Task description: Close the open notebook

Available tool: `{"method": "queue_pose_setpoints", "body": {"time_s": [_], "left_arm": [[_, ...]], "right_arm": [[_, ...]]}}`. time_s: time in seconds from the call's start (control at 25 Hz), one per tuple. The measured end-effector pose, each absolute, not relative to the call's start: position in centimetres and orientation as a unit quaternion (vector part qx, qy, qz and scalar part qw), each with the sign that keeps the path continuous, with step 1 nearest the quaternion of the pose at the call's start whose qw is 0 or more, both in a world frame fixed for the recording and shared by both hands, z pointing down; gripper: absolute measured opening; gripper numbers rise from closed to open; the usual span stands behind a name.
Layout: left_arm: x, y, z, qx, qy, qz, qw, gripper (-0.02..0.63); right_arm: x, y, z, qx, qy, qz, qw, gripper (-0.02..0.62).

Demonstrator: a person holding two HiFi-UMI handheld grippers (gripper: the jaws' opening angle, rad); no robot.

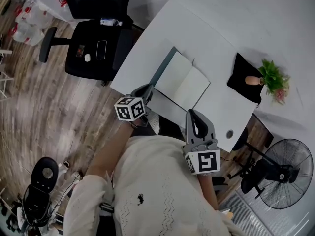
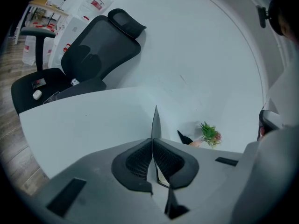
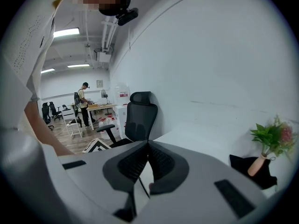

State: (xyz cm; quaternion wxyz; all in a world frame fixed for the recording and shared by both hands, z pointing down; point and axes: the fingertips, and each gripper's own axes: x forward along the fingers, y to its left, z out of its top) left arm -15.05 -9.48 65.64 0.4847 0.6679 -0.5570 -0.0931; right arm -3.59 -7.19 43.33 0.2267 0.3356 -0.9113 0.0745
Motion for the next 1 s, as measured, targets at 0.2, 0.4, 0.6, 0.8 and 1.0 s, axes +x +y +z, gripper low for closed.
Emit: {"method": "queue_pose_setpoints", "body": {"time_s": [0.2,0.4,0.6,0.8,1.0], "left_arm": [[-14.6,-9.4,65.2,0.682,-0.549,-0.082,0.476,0.018],[-14.4,-9.3,64.6,0.701,-0.538,-0.065,0.464,0.018],[-13.9,-9.2,64.1,0.722,-0.523,-0.047,0.451,0.018],[-13.5,-9.2,63.8,0.734,-0.513,-0.031,0.445,0.018],[-13.0,-9.2,63.3,0.749,-0.504,-0.011,0.431,0.018]], "right_arm": [[-3.6,-6.8,43.3,0.343,-0.91,0.074,0.223,0.002],[-4.0,-6.4,43.3,0.353,-0.907,0.083,0.215,0.002],[-4.1,-6.2,43.3,0.367,-0.902,0.089,0.208,0.002],[-4.2,-6.0,43.3,0.379,-0.897,0.093,0.207,0.002],[-4.3,-5.7,43.5,0.386,-0.895,0.094,0.204,0.002]]}}
